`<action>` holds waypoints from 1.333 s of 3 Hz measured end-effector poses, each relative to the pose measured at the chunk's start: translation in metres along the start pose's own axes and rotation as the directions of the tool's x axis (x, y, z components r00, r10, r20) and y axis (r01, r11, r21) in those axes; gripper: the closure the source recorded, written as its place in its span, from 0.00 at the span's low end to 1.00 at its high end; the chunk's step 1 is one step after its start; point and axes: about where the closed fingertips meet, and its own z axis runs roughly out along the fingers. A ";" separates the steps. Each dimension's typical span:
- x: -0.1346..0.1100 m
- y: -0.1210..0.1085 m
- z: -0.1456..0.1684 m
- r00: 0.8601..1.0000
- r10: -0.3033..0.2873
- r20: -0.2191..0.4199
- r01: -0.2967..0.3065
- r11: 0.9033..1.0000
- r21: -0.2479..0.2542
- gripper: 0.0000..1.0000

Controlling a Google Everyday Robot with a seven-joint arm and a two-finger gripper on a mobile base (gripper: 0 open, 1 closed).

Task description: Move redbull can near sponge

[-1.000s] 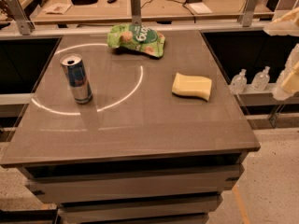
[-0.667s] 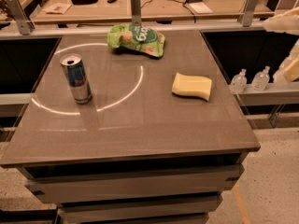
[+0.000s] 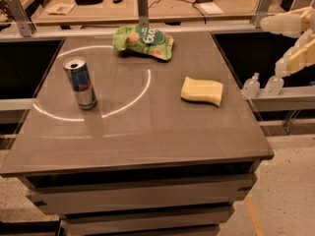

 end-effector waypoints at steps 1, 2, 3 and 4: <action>-0.010 0.010 0.017 0.998 -0.050 -0.035 0.053 0.995 0.082 0.00; -0.006 0.007 0.029 0.996 -0.046 -0.078 0.057 0.989 0.137 0.00; -0.006 0.007 0.030 0.996 -0.045 -0.075 0.055 0.989 0.135 0.00; -0.002 -0.004 0.053 0.995 -0.006 -0.096 0.019 0.990 0.138 0.00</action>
Offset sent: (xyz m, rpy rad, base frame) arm -0.0034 0.0152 0.0008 -0.0139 -0.0379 -0.0287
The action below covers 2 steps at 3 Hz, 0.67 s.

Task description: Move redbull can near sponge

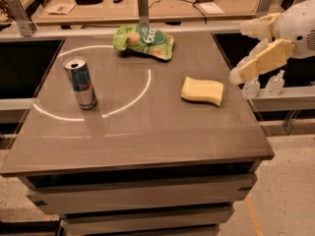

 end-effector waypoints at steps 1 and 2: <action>-0.009 0.004 0.033 0.999 0.036 0.024 -0.036 0.999 0.010 0.00; -0.025 0.003 0.062 0.990 0.083 0.118 -0.083 0.997 0.001 0.00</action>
Offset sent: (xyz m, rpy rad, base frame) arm 0.0387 0.0958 -0.0098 0.2898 0.0263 -0.0599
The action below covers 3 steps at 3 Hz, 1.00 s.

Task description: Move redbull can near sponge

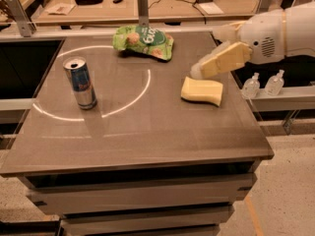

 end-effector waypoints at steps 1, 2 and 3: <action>-0.016 0.009 0.033 0.996 0.028 0.084 -0.022 0.998 -0.067 0.00; -0.033 0.006 0.062 0.993 0.001 0.120 0.014 0.992 -0.125 0.00; -0.049 0.007 0.091 0.990 -0.067 0.122 0.087 0.983 -0.163 0.00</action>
Offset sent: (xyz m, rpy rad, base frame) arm 0.0466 0.1010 0.0132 0.1617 -0.0412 0.2027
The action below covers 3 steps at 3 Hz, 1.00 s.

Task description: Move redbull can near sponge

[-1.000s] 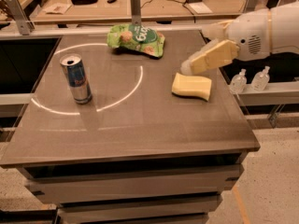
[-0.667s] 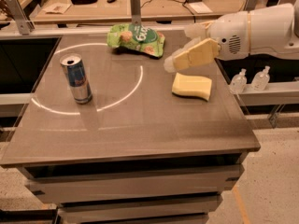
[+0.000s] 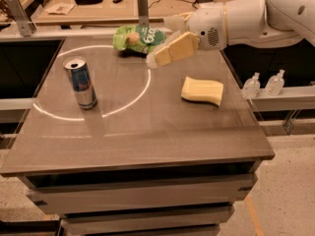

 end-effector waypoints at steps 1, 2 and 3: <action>0.001 0.003 0.028 0.998 -0.051 -0.029 0.050 0.998 -0.035 0.00; 0.014 0.016 0.056 0.996 -0.085 -0.030 0.082 0.991 -0.103 0.00; 0.015 0.016 0.056 0.996 -0.082 -0.030 0.079 0.992 -0.103 0.00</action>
Offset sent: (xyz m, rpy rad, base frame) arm -0.0125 0.0765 -0.0596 -0.0544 -0.0452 0.2121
